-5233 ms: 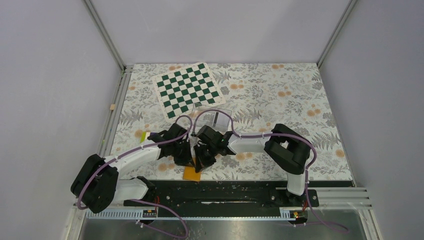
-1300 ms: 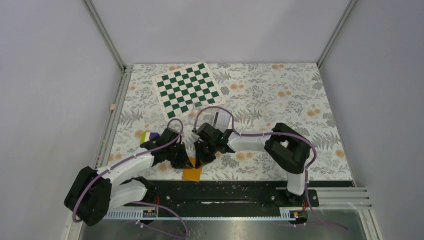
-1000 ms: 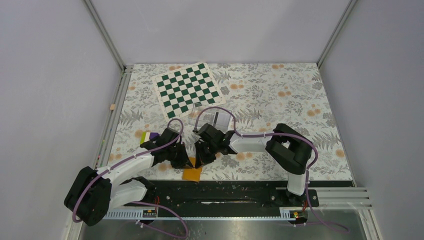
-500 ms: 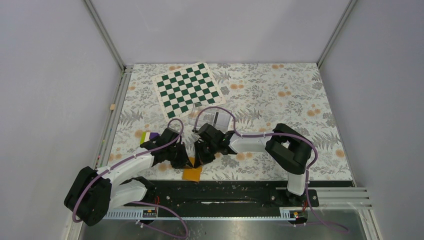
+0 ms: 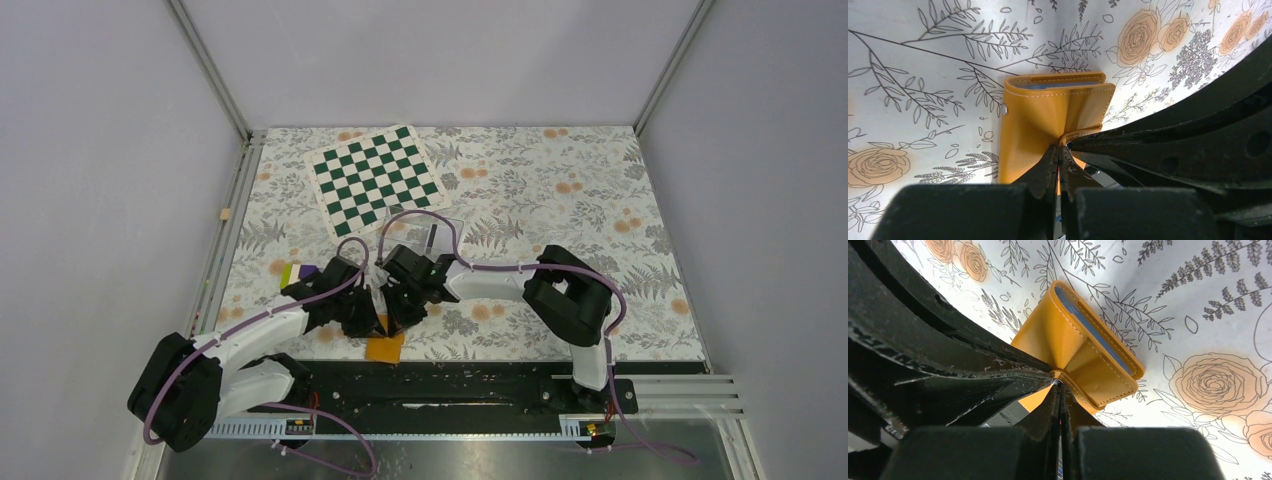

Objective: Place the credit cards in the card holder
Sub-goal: Close the card holder at the center of the board.

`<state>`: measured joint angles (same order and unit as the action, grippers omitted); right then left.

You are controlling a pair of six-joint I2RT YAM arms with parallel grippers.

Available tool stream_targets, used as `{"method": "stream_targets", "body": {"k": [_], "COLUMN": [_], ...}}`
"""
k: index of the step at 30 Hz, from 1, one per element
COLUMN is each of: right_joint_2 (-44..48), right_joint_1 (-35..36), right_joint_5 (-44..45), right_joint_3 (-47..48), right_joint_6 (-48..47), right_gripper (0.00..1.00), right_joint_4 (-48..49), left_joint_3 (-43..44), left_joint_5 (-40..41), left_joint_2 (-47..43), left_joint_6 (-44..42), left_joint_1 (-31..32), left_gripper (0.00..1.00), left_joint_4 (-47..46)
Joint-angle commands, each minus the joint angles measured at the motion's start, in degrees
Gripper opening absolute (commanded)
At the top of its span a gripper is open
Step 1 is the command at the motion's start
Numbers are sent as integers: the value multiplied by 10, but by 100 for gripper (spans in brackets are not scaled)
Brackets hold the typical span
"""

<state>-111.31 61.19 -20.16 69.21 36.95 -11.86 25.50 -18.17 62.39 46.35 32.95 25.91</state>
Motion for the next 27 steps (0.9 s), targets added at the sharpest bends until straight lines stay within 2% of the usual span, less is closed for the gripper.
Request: {"method": "stream_targets", "body": {"k": [1,12,17,19,21,23,27], "right_joint_2": [-37,-66,-57,-55,-56,-51,-32], "right_joint_1": [29,40,40,39,40,40,39], "right_joint_5": [45,65,72,70,66,65,65], "right_joint_3": [2,18,17,15,14,12,2], "right_joint_6": [-35,-29,-31,-33,-34,-35,-36], "right_gripper": [0,0,0,0,0,0,0], "right_joint_4": [-120,-195,-193,-190,-188,-183,-168], "left_joint_3": [10,-21,-34,-26,-15,2,31], "left_joint_5": [3,16,35,44,52,59,52], "left_joint_2": [-4,-22,-48,-59,-70,-76,-70], "left_joint_6": [-1,50,65,68,71,70,65], "left_joint_1": [21,69,70,70,70,69,56], "left_gripper": [0,0,0,13,36,49,63], "left_joint_4": [8,-21,-12,-5,3,11,20]}}
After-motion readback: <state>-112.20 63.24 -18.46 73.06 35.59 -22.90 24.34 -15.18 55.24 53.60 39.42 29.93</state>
